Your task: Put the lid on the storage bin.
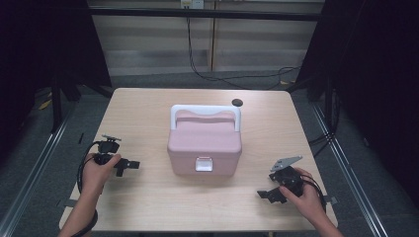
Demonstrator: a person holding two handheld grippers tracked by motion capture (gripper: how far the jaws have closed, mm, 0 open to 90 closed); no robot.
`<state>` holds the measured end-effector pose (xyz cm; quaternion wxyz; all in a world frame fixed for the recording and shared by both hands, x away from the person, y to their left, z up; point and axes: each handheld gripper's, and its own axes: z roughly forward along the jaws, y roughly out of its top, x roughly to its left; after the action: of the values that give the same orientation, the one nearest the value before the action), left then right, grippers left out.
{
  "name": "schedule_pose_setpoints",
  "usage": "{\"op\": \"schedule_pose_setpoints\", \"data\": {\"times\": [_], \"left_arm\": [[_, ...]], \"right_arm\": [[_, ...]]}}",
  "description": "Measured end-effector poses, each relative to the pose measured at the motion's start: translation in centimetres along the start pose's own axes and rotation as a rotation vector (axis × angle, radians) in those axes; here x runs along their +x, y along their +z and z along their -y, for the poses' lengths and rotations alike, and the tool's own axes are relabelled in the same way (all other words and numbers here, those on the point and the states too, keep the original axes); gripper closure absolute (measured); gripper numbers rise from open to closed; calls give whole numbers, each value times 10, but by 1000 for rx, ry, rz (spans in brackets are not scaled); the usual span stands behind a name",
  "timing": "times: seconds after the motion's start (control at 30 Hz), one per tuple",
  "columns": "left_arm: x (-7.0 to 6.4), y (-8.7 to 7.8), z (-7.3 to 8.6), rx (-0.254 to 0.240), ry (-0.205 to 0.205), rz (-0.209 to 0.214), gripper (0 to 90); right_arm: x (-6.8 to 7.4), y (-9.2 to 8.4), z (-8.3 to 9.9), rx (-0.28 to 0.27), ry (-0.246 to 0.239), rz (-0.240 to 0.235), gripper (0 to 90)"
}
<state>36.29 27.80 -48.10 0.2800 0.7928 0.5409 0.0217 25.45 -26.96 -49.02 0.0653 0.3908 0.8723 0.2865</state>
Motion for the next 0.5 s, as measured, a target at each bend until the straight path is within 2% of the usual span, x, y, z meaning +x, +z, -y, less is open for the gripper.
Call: {"op": "schedule_pose_setpoints", "data": {"times": [0.03, 0.07, 0.13, 0.2, 0.23, 0.27, 0.47, 0.5], "left_arm": [[0, 0, 1, -9, -1, 4, 212], [0, 0, 2, -6, 26, 5, 213], [-1, 0, 4, -23, 24, 0, 208], [-2, 0, 6, -27, 46, -8, 206], [-3, 1, 7, -37, 44, -10, 203], [-3, 1, 8, -38, 61, -5, 193], [-4, 2, 14, -84, 77, -12, 168], [-5, 2, 15, -91, 75, -10, 168]], "right_arm": [[1, 0, 1, -1, 4, 6, 157], [2, 0, 2, -7, -7, 13, 156], [2, 1, 4, -25, -21, 16, 156], [2, 1, 6, -38, -21, 19, 155], [3, 0, 6, -38, -22, 19, 156], [3, 1, 6, -39, -22, 20, 155], [4, 1, 9, -63, -34, 38, 153], [3, 2, 11, -80, -40, 30, 153]]}}
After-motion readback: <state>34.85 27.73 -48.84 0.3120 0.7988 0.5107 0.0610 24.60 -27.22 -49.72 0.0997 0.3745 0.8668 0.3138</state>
